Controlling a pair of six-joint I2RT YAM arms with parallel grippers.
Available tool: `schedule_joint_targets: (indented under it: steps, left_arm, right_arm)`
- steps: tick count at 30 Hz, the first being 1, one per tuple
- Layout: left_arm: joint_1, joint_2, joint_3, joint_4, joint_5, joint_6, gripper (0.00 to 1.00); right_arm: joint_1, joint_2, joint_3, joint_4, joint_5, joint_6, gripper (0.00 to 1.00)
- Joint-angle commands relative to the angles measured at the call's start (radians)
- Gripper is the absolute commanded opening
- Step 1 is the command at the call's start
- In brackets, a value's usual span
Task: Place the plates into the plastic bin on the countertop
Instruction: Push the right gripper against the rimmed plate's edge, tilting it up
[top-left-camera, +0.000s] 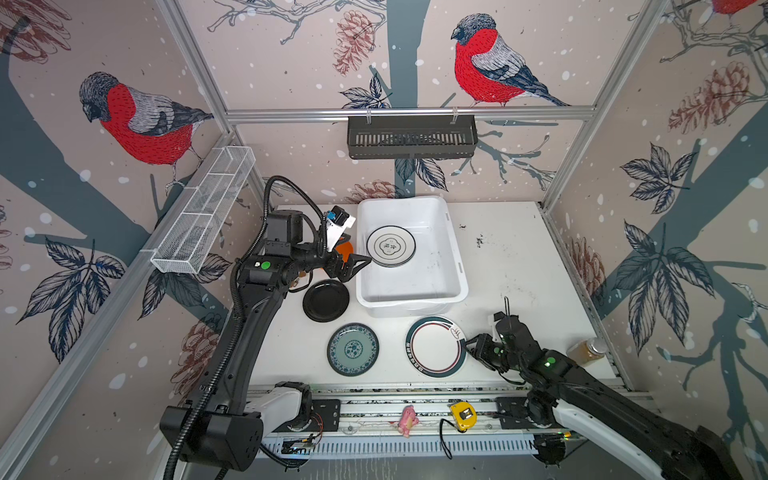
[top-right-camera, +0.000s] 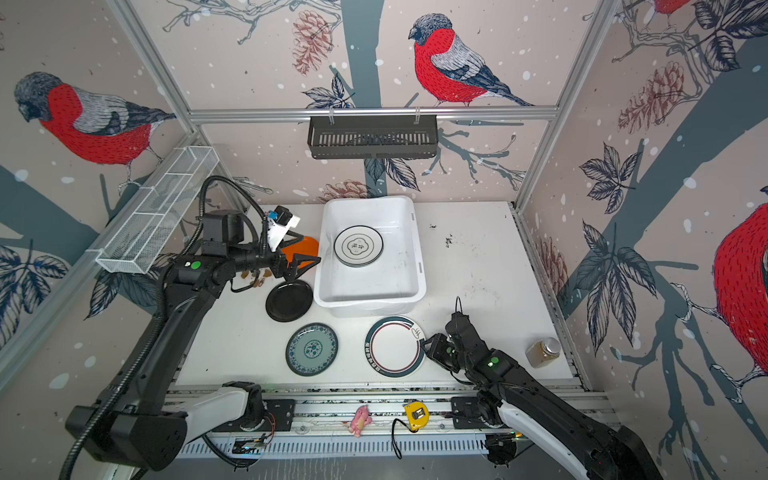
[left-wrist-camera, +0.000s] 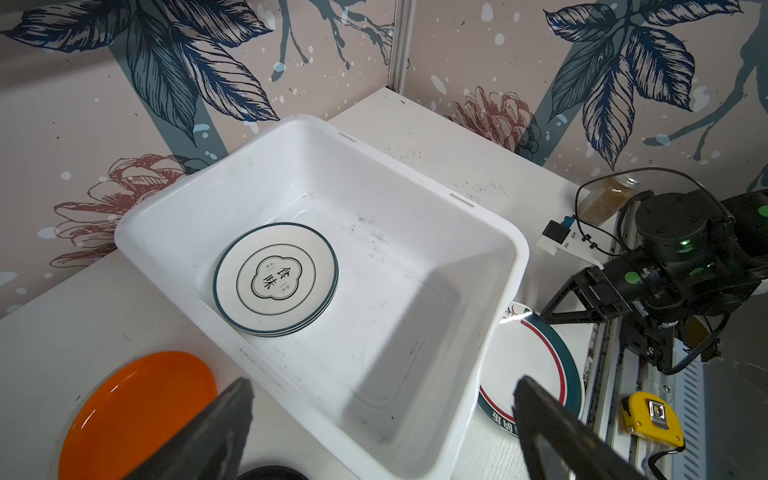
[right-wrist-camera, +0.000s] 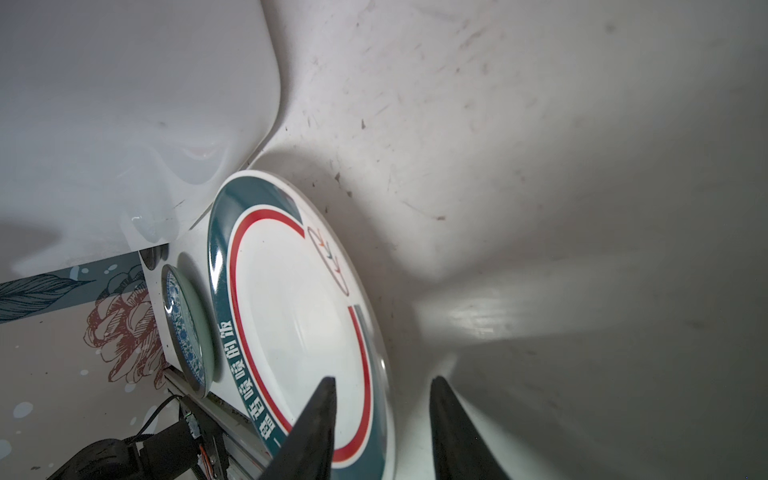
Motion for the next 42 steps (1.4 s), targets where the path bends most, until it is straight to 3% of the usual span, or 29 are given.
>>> schedule_joint_targets:
  steps: [1,12,23,37,42]
  left_arm:
    - [-0.001,0.001,-0.002,0.021,0.017,-0.006,0.96]
    - [-0.001,-0.009,-0.019,0.021,0.002,0.002,0.96]
    - [-0.002,-0.007,-0.043,0.03,0.001,0.008,0.95]
    - [-0.003,-0.005,-0.05,0.036,0.005,-0.001,0.95]
    - [-0.002,-0.008,-0.056,0.042,0.004,-0.005,0.95]
  right_arm:
    - [0.004,0.026,0.016,0.035,-0.009,-0.032,0.39]
    - [0.016,0.163,0.031,0.107,-0.027,-0.052,0.36]
    - [0.011,0.25,0.033,0.122,-0.035,-0.073,0.26]
    - [-0.032,0.213,-0.003,0.134,-0.058,-0.091,0.09]
    - [-0.039,0.177,-0.018,0.147,-0.079,-0.106,0.09]
